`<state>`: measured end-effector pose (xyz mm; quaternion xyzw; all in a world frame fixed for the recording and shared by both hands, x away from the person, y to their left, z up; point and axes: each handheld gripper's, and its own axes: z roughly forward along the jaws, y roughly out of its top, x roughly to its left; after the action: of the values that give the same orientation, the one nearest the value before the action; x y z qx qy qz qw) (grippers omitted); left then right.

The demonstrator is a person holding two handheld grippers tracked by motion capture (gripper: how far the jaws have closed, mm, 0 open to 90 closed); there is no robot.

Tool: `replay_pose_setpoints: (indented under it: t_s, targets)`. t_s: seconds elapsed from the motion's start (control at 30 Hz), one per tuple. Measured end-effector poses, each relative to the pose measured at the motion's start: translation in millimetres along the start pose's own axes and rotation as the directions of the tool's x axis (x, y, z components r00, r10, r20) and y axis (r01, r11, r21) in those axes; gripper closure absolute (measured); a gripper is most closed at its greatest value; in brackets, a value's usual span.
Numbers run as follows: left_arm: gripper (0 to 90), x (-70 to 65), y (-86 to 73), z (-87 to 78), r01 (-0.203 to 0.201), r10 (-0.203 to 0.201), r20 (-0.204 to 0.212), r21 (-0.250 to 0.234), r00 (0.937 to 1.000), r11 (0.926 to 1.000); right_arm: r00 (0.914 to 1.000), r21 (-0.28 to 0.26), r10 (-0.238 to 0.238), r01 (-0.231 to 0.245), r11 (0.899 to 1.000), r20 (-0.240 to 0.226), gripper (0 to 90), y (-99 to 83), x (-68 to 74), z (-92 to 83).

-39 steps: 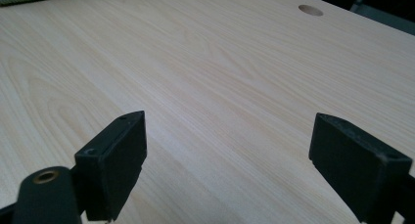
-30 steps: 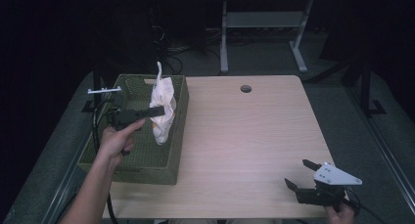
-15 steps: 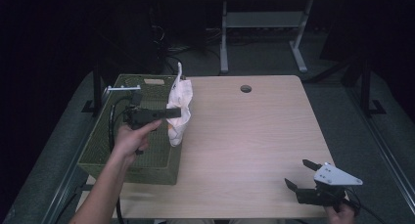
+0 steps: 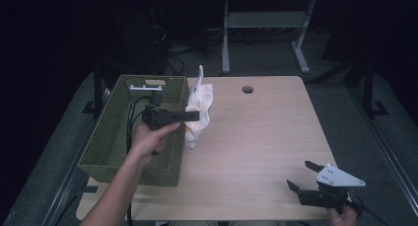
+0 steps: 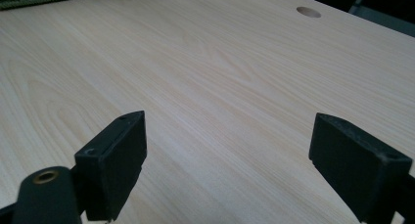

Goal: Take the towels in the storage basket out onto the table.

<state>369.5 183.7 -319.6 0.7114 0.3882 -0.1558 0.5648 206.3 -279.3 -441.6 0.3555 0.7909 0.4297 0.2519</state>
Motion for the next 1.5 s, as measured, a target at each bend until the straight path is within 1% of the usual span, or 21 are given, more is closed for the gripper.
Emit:
replay_pose_setpoints:
  t_s: [0.07, 0.3, 0.33, 0.4, 0.57, 0.77, 1.03, 1.13, 1.17, 1.23, 1.37, 1.43, 1.47, 1.5]
  targets:
    - [71.3, -0.3, -0.8, 6.3, -0.005, 0.005, -0.001, 0.010, 1.0000, 0.9999, 1.0000, 0.000, 0.000, 0.000, 1.000, 0.000, 13.7, 0.0, -0.1, -0.1]
    - [71.2, -0.1, -2.4, 27.2, -0.003, 0.003, 0.006, 0.033, 1.0000, 0.9994, 1.0000, -0.003, -0.004, 0.004, 1.000, 0.000, 13.7, 0.1, -0.6, 0.1]
    - [71.3, -0.4, -2.6, 30.1, 0.002, -0.003, 0.007, 0.034, 1.0000, 0.9994, 1.0000, -0.004, -0.004, 0.004, 1.000, 0.001, 13.7, 0.1, -0.6, 0.0]
    - [70.8, -0.4, -3.0, 36.2, -0.008, 0.008, -0.008, 0.042, 0.9999, 0.9991, 1.0000, -0.005, -0.002, 0.002, 1.000, 0.002, 13.7, 0.1, -0.5, 0.0]
    - [70.8, 0.3, -3.4, 51.7, 0.003, -0.003, 0.001, 0.049, 1.0000, 0.9988, 1.0000, -0.009, -0.006, 0.006, 1.000, 0.000, 13.7, 0.4, -0.8, -0.3]
    - [70.8, 0.4, -5.7, 68.4, -0.003, 0.003, 0.002, 0.071, 1.0000, 0.9975, 1.0000, -0.009, -0.008, 0.008, 1.000, 0.003, 13.7, 0.4, -1.4, -0.4]
    - [70.8, 1.0, -7.6, 90.0, 0.007, -0.008, 0.008, 0.085, 0.9999, 0.9964, 1.0000, -0.005, -0.007, 0.007, 1.000, 0.000, 13.7, 0.4, -1.3, 0.3]
    - [70.7, 1.3, -7.5, 97.7, 0.007, -0.007, -0.001, 0.100, 1.0000, 0.9949, 1.0000, -0.010, -0.001, 0.001, 1.000, -0.003, 13.7, 0.3, -1.6, 0.2]
    - [70.7, 0.9, -7.2, 101.9, 0.003, -0.003, -0.004, 0.113, 1.0000, 0.9936, 1.0000, -0.012, 0.000, 0.000, 1.000, -0.004, 13.7, 0.2, -1.7, 0.1]
    - [70.6, 0.8, -6.8, 105.6, 0.001, 0.000, -0.003, 0.122, 1.0000, 0.9925, 1.0000, -0.017, 0.005, -0.006, 1.000, -0.006, 13.7, 0.1, -2.0, -0.6]
    - [70.7, 1.9, -8.0, 114.8, 0.004, -0.003, -0.010, 0.131, 0.9999, 0.9914, 0.9999, -0.021, 0.012, -0.012, 1.000, -0.003, 13.7, -0.2, -3.7, -0.8]
    - [70.6, 3.4, -8.6, 119.2, 0.007, -0.005, -0.021, 0.134, 0.9998, 0.9910, 0.9998, -0.022, 0.017, -0.017, 1.000, -0.003, 13.7, -0.4, -4.2, -0.7]
    - [70.0, 4.7, -9.0, 122.0, 0.020, -0.018, -0.024, 0.131, 0.9996, 0.9912, 0.9998, -0.023, 0.020, -0.020, 1.000, -0.003, 13.7, -0.7, -4.5, -0.7]
    - [69.8, 5.8, -9.0, 123.6, 0.020, -0.016, -0.024, 0.132, 0.9996, 0.9910, 0.9998, -0.023, 0.019, -0.019, 1.000, -0.004, 13.7, -0.7, -4.7, -0.8]
